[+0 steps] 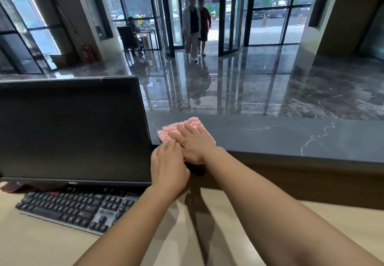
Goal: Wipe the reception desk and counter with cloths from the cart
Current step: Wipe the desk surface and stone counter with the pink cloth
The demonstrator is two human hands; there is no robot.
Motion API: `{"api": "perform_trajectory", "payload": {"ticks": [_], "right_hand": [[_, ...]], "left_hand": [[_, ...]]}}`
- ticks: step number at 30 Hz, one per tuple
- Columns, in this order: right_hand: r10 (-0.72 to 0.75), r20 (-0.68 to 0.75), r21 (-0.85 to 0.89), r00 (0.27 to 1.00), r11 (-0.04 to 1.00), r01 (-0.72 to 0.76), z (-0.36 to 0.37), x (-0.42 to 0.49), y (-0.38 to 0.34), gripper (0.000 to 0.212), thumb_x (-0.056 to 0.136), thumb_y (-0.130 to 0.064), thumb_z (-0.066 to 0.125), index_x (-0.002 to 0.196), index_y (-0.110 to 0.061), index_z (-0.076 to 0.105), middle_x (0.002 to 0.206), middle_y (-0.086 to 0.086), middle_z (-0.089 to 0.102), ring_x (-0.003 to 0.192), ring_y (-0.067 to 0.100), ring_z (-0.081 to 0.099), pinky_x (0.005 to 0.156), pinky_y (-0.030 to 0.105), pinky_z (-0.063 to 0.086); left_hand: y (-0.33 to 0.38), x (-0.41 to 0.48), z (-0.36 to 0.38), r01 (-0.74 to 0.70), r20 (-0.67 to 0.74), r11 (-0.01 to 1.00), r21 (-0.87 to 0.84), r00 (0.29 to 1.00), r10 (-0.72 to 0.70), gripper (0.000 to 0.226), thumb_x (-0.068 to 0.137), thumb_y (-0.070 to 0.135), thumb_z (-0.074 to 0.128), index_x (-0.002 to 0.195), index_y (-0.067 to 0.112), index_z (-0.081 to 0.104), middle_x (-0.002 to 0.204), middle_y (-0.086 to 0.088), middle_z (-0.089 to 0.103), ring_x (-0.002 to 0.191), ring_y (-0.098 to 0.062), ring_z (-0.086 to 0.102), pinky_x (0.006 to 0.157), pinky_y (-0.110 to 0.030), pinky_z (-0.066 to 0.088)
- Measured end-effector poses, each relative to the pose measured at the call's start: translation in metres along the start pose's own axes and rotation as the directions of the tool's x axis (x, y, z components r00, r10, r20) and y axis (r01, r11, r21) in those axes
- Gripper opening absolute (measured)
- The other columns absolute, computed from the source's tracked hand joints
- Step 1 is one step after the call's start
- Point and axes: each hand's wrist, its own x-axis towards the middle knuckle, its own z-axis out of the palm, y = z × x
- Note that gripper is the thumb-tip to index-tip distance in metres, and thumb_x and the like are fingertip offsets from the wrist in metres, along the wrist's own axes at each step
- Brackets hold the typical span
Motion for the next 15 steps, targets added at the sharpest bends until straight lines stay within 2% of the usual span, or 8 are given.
{"api": "perform_trajectory", "payload": {"ticks": [2,5,9,11,13,15], "right_hand": [[0.005,0.013,0.021,1.000,1.000,-0.005,-0.001,-0.002,0.007,0.060,0.102,-0.041,0.031,0.155,-0.033,0.003,0.164,-0.001,-0.006,0.151,0.022,-0.007,0.120,0.048,-0.004],[0.055,0.017,0.064,0.998,0.996,-0.056,-0.003,-0.009,0.033,0.054,0.105,-0.038,0.021,0.156,-0.034,0.003,0.164,0.000,-0.006,0.151,0.021,-0.008,0.120,0.046,-0.006],[0.133,0.034,0.050,0.991,0.990,-0.134,-0.007,-0.026,0.085,0.053,0.105,-0.038,0.018,0.156,-0.034,0.003,0.164,0.002,-0.007,0.151,0.022,-0.008,0.121,0.048,-0.004],[0.186,0.033,0.039,0.982,0.982,-0.187,-0.009,-0.039,0.114,0.054,0.105,-0.042,0.016,0.156,-0.033,0.002,0.164,0.003,-0.007,0.151,0.023,-0.008,0.120,0.048,-0.003],[0.255,0.040,0.050,0.966,0.965,-0.257,-0.012,-0.056,0.150,0.055,0.104,-0.046,0.015,0.156,-0.032,0.002,0.164,0.003,-0.008,0.150,0.024,-0.009,0.120,0.048,-0.003],[0.322,0.051,0.064,0.945,0.944,-0.325,-0.014,-0.075,0.186,0.055,0.104,-0.047,0.014,0.156,-0.032,0.002,0.164,0.004,-0.008,0.150,0.024,-0.009,0.120,0.048,-0.003]], "left_hand": [[0.005,0.003,-0.002,-0.023,0.004,0.999,-0.028,1.000,0.023,0.030,0.084,0.014,0.050,0.114,0.018,0.053,0.114,0.003,0.054,0.112,-0.017,0.049,0.095,-0.029,0.035],[0.024,0.010,-0.006,-0.050,0.053,0.985,-0.164,0.997,0.059,0.030,0.081,0.007,0.051,0.108,0.020,0.048,0.107,0.004,0.055,0.105,-0.019,0.053,0.090,-0.030,0.037],[0.069,0.023,-0.001,-0.079,0.140,0.973,-0.218,0.984,0.111,0.038,0.080,0.002,0.048,0.110,0.024,0.043,0.114,0.005,0.051,0.111,-0.019,0.051,0.102,-0.037,0.034],[0.095,0.027,0.005,-0.095,0.175,0.974,-0.208,0.976,0.133,0.045,0.083,0.003,0.047,0.122,0.024,0.041,0.125,0.004,0.048,0.122,-0.020,0.047,0.107,-0.038,0.030],[0.124,0.029,0.010,-0.104,0.219,0.985,-0.135,0.967,0.132,0.063,0.087,0.008,0.048,0.145,0.023,0.027,0.150,0.002,0.033,0.142,-0.022,0.028,0.115,-0.040,0.019],[0.150,0.029,0.013,-0.120,0.237,0.991,-0.064,0.963,0.131,0.072,0.089,0.012,0.047,0.152,0.021,0.013,0.159,0.001,0.019,0.148,-0.018,0.012,0.119,-0.041,0.007]]}}
